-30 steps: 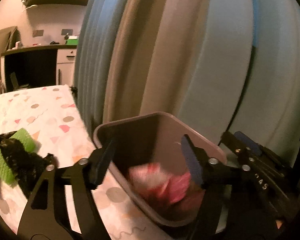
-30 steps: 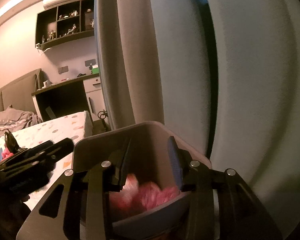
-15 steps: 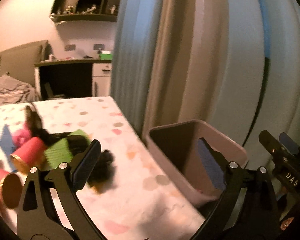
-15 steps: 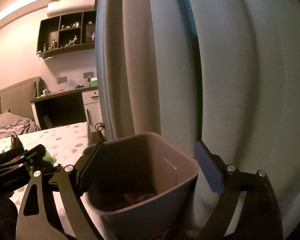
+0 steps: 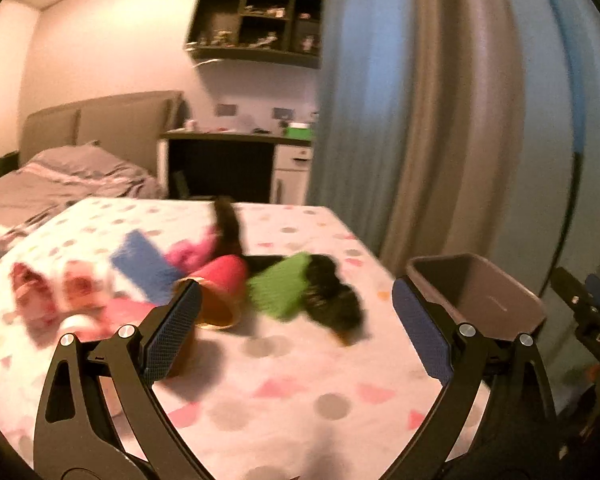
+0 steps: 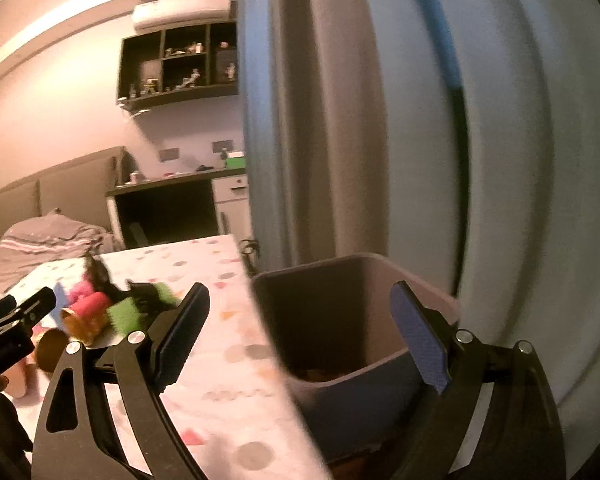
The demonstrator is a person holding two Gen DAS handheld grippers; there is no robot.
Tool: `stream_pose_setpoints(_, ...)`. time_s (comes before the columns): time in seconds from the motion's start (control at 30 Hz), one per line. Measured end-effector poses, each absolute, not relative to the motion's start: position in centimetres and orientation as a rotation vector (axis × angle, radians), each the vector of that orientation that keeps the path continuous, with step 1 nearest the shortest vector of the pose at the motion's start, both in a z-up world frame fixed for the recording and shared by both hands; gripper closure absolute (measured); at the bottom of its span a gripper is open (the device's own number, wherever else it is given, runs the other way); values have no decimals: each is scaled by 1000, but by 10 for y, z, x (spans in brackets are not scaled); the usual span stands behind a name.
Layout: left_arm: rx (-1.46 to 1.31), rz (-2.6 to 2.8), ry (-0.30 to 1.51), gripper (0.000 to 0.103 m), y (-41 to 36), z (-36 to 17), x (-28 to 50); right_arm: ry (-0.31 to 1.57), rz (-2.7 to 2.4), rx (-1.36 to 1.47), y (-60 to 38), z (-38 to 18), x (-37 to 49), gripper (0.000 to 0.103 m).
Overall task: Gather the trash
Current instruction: 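Move both open grippers back to the trash pile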
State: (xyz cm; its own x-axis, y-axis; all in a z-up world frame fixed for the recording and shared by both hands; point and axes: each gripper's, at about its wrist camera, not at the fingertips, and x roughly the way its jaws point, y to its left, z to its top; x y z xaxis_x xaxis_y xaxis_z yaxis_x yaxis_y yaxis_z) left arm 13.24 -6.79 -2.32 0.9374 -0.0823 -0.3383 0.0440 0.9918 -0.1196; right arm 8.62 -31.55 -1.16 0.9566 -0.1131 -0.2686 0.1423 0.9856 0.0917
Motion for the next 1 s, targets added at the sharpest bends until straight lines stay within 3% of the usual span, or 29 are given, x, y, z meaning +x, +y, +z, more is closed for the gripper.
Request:
stream_pose_setpoints(0.9, -115, 134, 390, 9, 73, -50, 57, 304, 161, 29, -168, -17, 81, 15)
stream_pose_setpoints(1.0, -119, 129, 423, 14, 79, -52, 62, 310, 178, 24, -159, -19, 81, 15)
